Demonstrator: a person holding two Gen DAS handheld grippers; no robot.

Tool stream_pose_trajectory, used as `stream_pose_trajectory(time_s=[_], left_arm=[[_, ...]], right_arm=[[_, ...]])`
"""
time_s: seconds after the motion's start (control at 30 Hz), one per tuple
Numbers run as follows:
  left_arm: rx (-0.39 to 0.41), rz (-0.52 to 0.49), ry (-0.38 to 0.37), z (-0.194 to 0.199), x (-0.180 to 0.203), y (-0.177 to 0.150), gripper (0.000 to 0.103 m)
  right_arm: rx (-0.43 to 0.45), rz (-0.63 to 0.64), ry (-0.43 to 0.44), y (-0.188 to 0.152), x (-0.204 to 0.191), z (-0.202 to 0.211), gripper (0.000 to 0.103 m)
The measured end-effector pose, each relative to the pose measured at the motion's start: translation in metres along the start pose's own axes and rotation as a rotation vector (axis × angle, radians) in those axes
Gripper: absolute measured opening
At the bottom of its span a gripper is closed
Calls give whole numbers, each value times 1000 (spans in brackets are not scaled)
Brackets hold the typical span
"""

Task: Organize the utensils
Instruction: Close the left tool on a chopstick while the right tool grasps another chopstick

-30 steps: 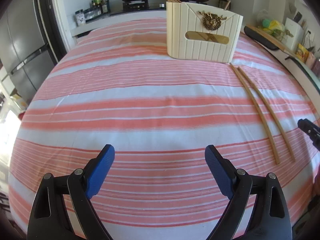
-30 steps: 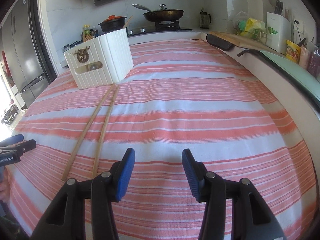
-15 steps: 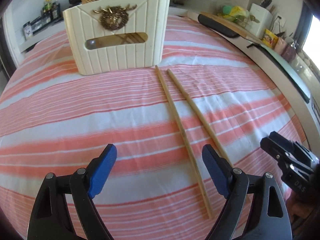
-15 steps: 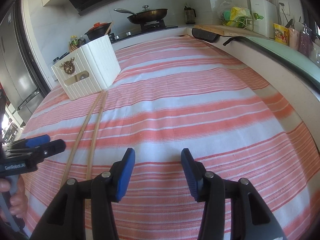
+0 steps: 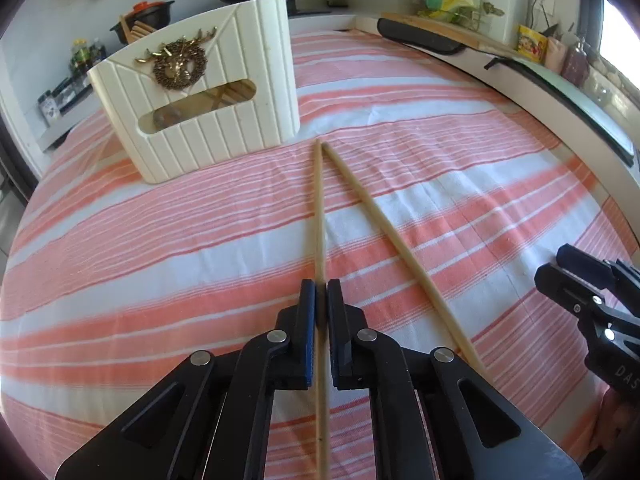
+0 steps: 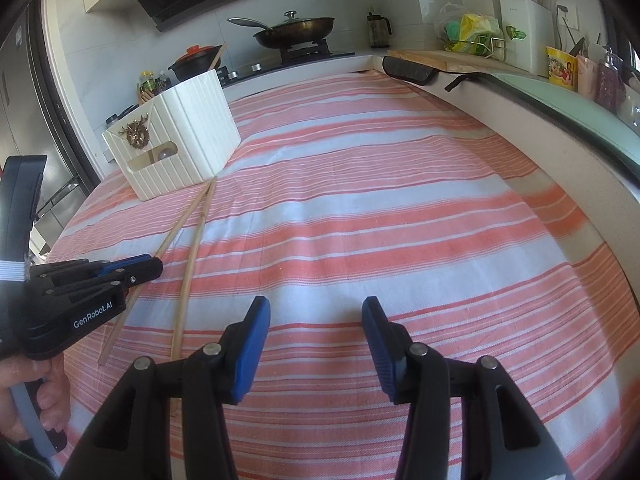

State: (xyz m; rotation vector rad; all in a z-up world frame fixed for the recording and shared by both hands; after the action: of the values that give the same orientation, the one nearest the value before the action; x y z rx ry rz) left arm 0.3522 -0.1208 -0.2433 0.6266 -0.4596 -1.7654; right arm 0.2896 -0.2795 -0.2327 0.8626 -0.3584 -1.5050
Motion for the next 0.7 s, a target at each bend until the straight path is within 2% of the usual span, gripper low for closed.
stream_pose_trajectory(time_s=[0.2, 0.3, 0.53, 0.57, 0.67, 0.7], left_arm=[[-26, 78, 5, 17, -42, -29, 4], [-32, 111, 35, 30, -71, -51, 4], [-70, 256, 38, 48, -133, -97, 6], [-68, 274, 29, 49, -137, -101, 8], [-58, 293, -2, 53, -140, -107, 27], [-54, 285, -3, 54, -138, -109, 38]], right_arm=[[2, -1, 1, 0, 0, 0, 48], [1, -1, 1, 0, 0, 0, 48], [-9, 19, -20, 0, -2, -1, 48], [-10, 22, -24, 0, -2, -1, 48], [-17, 35, -35, 0, -4, -2, 49], [-18, 39, -38, -1, -4, -2, 49]])
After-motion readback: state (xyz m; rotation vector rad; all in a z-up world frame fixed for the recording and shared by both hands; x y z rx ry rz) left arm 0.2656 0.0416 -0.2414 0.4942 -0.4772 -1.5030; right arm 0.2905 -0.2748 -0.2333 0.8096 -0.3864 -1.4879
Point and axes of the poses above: each gripper's, at about its wrist camera, not at the fingertips, and z roughly against the way its jaws point, x to its right, y to its top, the point moved 5 cm from there along -z, roughly the way its jaws point, and after that the axes turned 10 degrees about y, right-handed, at the moved point
